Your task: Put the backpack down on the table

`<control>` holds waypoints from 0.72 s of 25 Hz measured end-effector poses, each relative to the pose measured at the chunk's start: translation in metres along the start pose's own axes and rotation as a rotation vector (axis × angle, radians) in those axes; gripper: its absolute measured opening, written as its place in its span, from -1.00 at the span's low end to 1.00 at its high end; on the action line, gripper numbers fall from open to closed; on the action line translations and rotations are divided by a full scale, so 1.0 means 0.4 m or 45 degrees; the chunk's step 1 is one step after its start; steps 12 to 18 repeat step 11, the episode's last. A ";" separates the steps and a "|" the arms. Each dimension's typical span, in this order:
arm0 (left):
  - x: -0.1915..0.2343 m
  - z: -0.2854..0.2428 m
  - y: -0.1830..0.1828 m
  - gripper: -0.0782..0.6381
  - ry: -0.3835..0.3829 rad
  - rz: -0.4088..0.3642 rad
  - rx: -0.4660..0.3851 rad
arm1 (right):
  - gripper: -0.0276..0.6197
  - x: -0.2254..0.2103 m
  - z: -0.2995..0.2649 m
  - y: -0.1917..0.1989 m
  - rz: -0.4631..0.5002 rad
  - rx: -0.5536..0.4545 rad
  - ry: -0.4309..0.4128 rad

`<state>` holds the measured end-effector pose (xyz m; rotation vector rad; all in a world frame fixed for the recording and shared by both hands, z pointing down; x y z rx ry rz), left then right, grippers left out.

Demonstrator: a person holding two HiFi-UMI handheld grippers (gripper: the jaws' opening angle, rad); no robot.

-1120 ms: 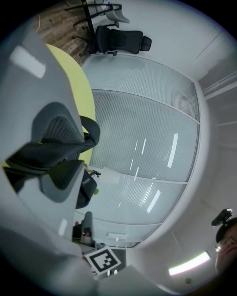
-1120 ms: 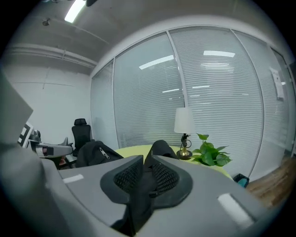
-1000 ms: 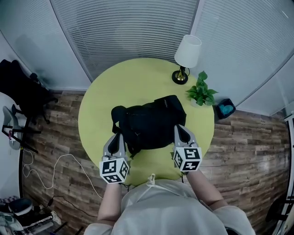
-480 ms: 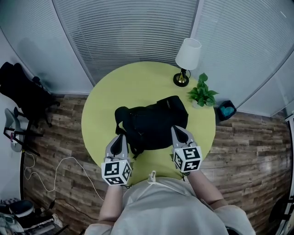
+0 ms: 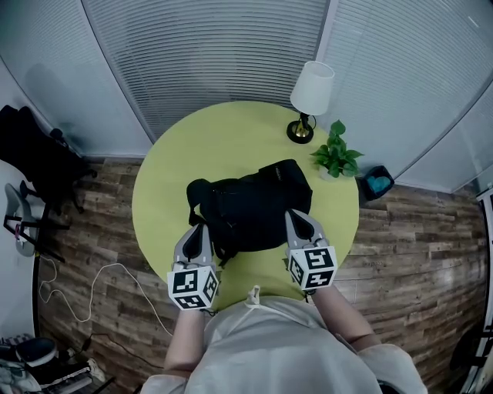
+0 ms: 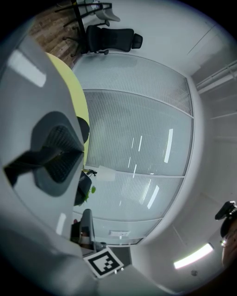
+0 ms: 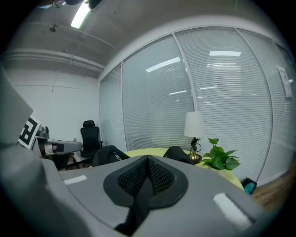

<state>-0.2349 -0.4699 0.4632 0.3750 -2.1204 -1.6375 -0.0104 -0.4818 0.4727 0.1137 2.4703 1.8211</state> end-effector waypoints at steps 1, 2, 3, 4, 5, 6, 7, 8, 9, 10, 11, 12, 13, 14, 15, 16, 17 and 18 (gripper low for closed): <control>-0.002 -0.003 0.002 -0.76 0.002 0.000 0.004 | -0.91 -0.003 -0.003 0.005 -0.004 0.009 0.000; -0.004 -0.007 0.004 -0.76 0.004 0.000 0.009 | -0.91 -0.006 -0.005 0.009 -0.008 0.017 0.001; -0.006 -0.010 0.005 -0.76 0.005 0.000 0.014 | -0.91 -0.007 -0.008 0.013 -0.010 0.024 0.001; -0.006 -0.012 0.007 -0.76 0.007 -0.001 0.019 | -0.91 -0.007 -0.010 0.016 -0.010 0.031 -0.001; -0.007 -0.013 0.009 -0.76 0.009 -0.002 0.025 | -0.91 -0.006 -0.012 0.019 -0.009 0.037 -0.006; -0.008 -0.015 0.012 -0.76 0.014 -0.005 0.032 | -0.91 -0.004 -0.015 0.023 -0.009 0.045 -0.012; -0.010 -0.016 0.015 -0.76 0.021 -0.010 0.039 | -0.91 -0.003 -0.018 0.027 -0.009 0.053 -0.018; -0.013 -0.019 0.018 -0.76 0.027 -0.016 0.045 | -0.91 -0.003 -0.021 0.029 -0.010 0.060 -0.023; -0.015 -0.021 0.020 -0.76 0.032 -0.023 0.050 | -0.91 -0.005 -0.024 0.031 -0.011 0.067 -0.025; -0.018 -0.023 0.022 -0.76 0.035 -0.031 0.054 | -0.91 -0.006 -0.026 0.032 -0.012 0.072 -0.027; -0.020 -0.026 0.023 -0.76 0.038 -0.038 0.057 | -0.91 -0.008 -0.029 0.033 -0.013 0.077 -0.028; -0.020 -0.026 0.023 -0.76 0.038 -0.038 0.057 | -0.91 -0.008 -0.029 0.033 -0.013 0.077 -0.028; -0.020 -0.026 0.023 -0.76 0.038 -0.038 0.057 | -0.91 -0.008 -0.029 0.033 -0.013 0.077 -0.028; -0.020 -0.026 0.023 -0.76 0.038 -0.038 0.057 | -0.91 -0.008 -0.029 0.033 -0.013 0.077 -0.028; -0.020 -0.026 0.023 -0.76 0.038 -0.038 0.057 | -0.91 -0.008 -0.029 0.033 -0.013 0.077 -0.028; -0.020 -0.026 0.023 -0.76 0.038 -0.038 0.057 | -0.91 -0.008 -0.029 0.033 -0.013 0.077 -0.028; -0.020 -0.026 0.023 -0.76 0.038 -0.038 0.057 | -0.91 -0.008 -0.029 0.033 -0.013 0.077 -0.028; -0.020 -0.026 0.023 -0.76 0.038 -0.038 0.057 | -0.91 -0.008 -0.029 0.033 -0.013 0.077 -0.028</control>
Point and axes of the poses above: the fingertips, and each gripper's own axes: z backward along the fingers, x to its left, y out of its underside, the point moved 1 cm from there along z, backward along the fingers, and after that the axes turned 12 degrees about y, right-handed, at the moved point
